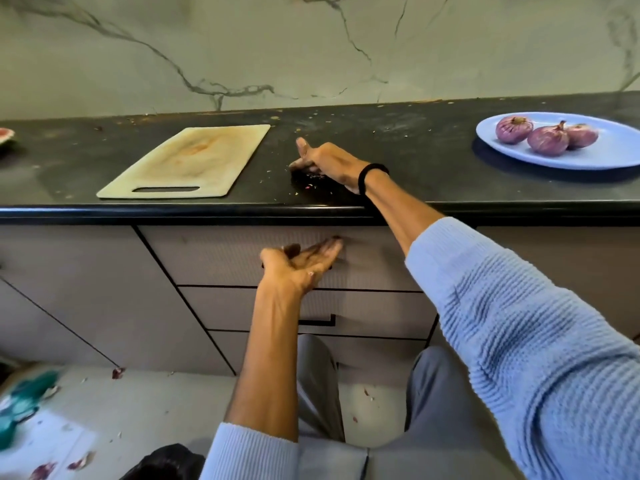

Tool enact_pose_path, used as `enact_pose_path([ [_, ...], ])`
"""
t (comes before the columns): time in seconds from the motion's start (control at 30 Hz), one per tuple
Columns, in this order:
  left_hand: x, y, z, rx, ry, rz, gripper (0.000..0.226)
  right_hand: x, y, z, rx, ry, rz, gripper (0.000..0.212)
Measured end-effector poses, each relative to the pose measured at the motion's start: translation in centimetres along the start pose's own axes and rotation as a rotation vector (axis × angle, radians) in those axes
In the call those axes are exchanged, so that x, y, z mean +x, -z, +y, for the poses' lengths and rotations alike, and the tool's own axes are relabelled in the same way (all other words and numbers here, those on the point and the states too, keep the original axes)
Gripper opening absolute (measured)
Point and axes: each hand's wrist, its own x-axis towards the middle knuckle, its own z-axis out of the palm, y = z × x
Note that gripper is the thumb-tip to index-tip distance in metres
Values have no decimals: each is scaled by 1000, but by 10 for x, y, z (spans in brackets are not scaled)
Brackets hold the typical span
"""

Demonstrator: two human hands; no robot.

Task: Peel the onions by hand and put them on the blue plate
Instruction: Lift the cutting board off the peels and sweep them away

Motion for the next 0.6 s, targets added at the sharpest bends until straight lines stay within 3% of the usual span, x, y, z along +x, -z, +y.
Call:
enact_pose_path([
  [0.27,12,-10,34,197,32,-176,61,-49,-16,-20,84,17,-82,75],
  [0.37,15,-11,39,251,20,-218,62,-70,-21,-19,299,74,-142,72],
  [0.43,15,-10,40,256,27,-236,63,-72,-18,-21,367,128,-70,66],
  [0.5,12,-9,39,247,30,-246,60,-62,-13,-21,277,127,56,64],
  [0.6,10,-6,38,222,31,-241,59,-57,-16,-24,23,44,91,72],
])
